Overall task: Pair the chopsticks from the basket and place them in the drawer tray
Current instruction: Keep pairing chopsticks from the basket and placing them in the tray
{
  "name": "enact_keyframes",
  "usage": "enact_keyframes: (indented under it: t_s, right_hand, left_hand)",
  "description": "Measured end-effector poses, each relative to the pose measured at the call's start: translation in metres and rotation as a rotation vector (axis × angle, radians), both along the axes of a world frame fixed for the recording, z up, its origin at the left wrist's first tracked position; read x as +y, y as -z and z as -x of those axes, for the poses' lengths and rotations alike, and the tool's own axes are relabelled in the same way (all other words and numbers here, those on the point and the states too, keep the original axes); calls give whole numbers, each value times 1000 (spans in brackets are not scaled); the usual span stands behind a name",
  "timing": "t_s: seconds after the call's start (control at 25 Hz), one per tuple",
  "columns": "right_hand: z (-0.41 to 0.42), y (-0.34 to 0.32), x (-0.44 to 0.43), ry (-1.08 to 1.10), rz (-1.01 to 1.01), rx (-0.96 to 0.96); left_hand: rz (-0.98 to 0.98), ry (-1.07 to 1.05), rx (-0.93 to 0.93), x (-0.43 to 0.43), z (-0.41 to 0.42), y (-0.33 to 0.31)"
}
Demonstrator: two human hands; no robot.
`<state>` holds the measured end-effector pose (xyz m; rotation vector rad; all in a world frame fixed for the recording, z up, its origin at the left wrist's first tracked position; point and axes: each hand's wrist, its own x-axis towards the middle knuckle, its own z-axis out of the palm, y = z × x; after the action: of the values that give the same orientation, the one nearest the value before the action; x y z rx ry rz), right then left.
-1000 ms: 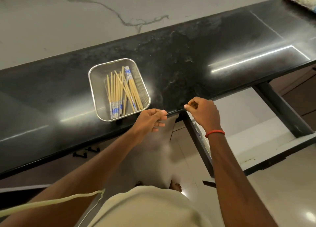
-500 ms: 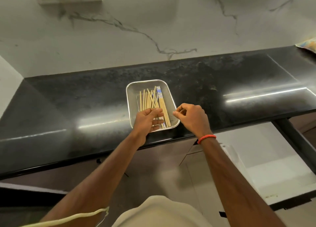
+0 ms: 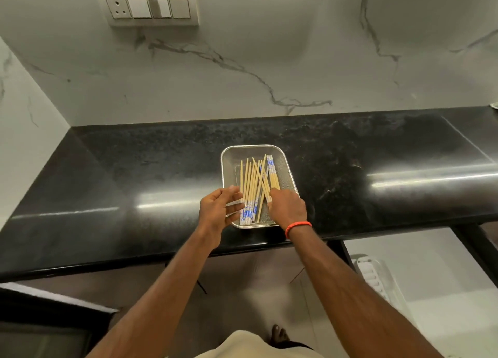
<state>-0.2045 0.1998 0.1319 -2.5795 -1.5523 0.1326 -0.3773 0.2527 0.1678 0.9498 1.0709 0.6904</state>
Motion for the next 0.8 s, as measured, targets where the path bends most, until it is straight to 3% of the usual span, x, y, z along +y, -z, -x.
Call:
enact_keyframes:
  t_s: [0.28, 0.8]
  right_hand:
    - [-18, 11, 7, -29, 40, 35]
    - [-26, -6, 16, 93, -258, 398]
  left_hand:
    - [24, -58, 8, 6, 3, 4]
    - [-9, -4, 63, 9, -32, -1]
